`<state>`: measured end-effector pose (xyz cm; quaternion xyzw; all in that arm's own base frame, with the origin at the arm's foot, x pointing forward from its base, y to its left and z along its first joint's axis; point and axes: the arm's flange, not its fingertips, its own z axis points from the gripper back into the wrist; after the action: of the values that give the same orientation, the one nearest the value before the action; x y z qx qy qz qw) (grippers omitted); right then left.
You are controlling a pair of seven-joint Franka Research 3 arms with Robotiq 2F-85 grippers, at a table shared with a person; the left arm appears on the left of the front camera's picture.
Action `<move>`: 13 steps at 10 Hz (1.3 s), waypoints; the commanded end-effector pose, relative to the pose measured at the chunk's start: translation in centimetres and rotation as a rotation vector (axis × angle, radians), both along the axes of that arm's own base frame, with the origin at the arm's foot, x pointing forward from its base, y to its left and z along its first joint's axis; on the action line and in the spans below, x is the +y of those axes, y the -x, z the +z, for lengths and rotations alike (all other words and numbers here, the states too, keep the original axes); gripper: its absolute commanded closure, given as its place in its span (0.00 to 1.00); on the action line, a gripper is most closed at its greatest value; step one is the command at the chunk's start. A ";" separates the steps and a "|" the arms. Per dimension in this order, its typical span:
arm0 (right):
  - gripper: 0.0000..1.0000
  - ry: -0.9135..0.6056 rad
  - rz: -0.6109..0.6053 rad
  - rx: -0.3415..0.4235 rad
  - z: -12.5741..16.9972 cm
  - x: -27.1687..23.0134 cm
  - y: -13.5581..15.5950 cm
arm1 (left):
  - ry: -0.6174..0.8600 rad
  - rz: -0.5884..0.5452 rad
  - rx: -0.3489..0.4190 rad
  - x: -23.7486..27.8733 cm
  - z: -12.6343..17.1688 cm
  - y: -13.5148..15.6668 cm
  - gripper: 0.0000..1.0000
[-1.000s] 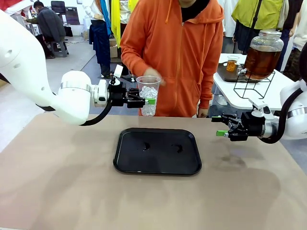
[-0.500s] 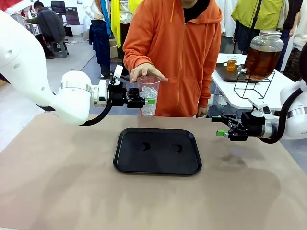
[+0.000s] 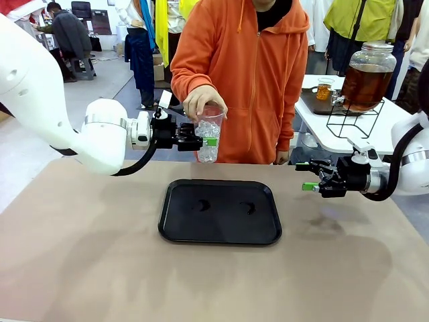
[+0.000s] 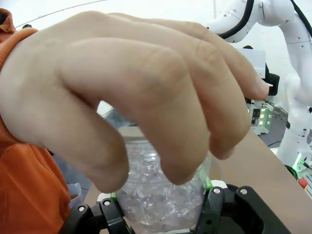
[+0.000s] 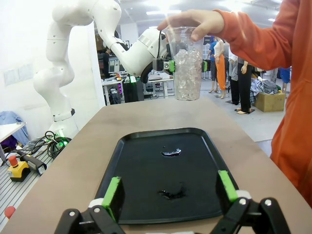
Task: Pour the drink into the iced cup.
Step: Open the gripper to release the iced cup you were holding.
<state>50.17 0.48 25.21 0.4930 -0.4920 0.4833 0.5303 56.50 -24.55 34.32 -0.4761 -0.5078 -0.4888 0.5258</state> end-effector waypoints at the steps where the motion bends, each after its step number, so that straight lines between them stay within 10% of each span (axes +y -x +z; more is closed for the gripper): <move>1: 0.00 -0.002 0.001 -0.005 0.2 0.0 0.0 | 0.015 -0.001 -0.020 -0.1 0.4 0.2 0.33; 8: 0.00 -0.002 0.001 -0.005 0.2 0.0 0.0 | 0.002 -0.001 -0.002 0.0 0.1 0.0 0.33; 10: 0.00 -0.002 0.001 -0.005 0.2 0.0 0.0 | 0.010 0.007 0.001 0.9 0.1 0.1 0.00; 13: 0.00 -0.002 0.001 -0.005 0.2 0.0 0.0 | 0.026 -0.017 0.017 3.7 0.5 0.9 0.00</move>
<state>50.17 0.48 25.22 0.4930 -0.4920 0.4833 0.5303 56.62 -22.05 34.37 -0.4809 -0.5115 -0.4816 0.5246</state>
